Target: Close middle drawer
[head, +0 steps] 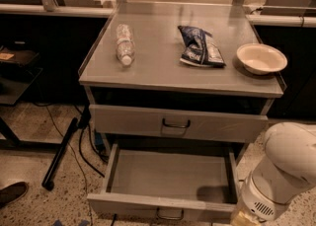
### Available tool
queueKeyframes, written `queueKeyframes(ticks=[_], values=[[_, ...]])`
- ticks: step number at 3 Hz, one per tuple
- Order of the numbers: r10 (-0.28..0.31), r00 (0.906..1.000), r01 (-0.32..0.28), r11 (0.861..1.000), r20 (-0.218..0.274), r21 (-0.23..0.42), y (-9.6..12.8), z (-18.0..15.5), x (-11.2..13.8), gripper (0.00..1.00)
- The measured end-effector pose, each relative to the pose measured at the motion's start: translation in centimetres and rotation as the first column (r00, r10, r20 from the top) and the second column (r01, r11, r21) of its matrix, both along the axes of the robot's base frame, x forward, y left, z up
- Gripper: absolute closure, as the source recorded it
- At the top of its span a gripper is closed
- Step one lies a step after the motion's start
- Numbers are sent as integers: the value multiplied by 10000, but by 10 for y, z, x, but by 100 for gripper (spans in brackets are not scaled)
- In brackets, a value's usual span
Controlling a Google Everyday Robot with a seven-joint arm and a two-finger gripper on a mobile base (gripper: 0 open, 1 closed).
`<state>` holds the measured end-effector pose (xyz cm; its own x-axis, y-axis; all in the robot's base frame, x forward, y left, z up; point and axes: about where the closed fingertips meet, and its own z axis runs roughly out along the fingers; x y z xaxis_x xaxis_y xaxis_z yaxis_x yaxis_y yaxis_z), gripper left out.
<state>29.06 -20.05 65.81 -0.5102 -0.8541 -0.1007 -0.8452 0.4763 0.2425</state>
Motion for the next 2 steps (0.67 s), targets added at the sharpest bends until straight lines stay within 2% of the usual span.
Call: queueKeyframes(ticks=[1,2], values=[[1,10000,-1,10000,-3,-1,0,0,0,100],[-26,9984,38,9998,-557,219,10,-33,-8,100]])
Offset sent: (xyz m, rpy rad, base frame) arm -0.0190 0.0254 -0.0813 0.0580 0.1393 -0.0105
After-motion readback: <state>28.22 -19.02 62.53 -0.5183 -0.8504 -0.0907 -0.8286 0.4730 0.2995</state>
